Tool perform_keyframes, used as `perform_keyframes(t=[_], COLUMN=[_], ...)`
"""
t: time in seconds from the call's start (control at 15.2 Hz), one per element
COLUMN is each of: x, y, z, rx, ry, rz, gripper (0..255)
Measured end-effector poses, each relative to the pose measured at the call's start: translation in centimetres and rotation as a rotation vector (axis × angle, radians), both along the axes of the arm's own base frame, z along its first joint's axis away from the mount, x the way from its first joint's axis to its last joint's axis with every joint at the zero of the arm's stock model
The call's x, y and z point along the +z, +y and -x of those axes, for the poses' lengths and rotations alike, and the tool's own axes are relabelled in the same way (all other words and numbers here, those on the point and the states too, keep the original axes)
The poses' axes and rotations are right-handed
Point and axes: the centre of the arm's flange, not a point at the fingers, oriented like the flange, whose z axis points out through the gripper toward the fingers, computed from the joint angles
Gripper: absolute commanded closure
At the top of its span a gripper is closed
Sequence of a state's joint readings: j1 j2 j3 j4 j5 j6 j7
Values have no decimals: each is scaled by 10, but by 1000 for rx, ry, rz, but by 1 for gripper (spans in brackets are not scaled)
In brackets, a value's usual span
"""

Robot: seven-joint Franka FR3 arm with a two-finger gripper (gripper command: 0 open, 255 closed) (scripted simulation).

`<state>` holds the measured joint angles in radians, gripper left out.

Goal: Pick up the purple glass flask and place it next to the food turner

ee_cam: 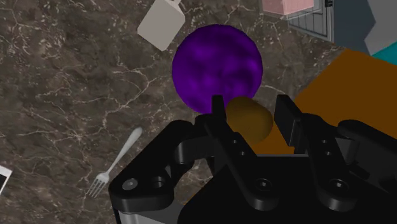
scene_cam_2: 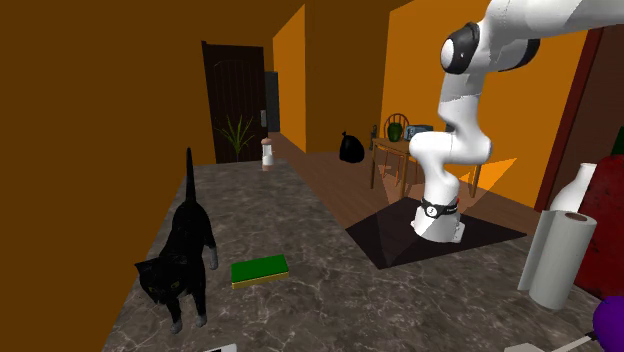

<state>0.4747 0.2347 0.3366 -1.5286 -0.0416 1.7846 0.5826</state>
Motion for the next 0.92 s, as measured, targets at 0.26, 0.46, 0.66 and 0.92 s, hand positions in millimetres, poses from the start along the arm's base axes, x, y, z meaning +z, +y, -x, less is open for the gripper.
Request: perform_keyframes(t=[0.26, 0.46, 0.66, 0.92], x=[-10, -17, -32, -54], y=[53, 94, 110, 112], z=[4, 6, 6, 7], rx=[0, 0, 0, -1], ry=[0, 0, 0, 0], rz=[0, 0, 0, 0], gripper=[255, 255, 255, 255])
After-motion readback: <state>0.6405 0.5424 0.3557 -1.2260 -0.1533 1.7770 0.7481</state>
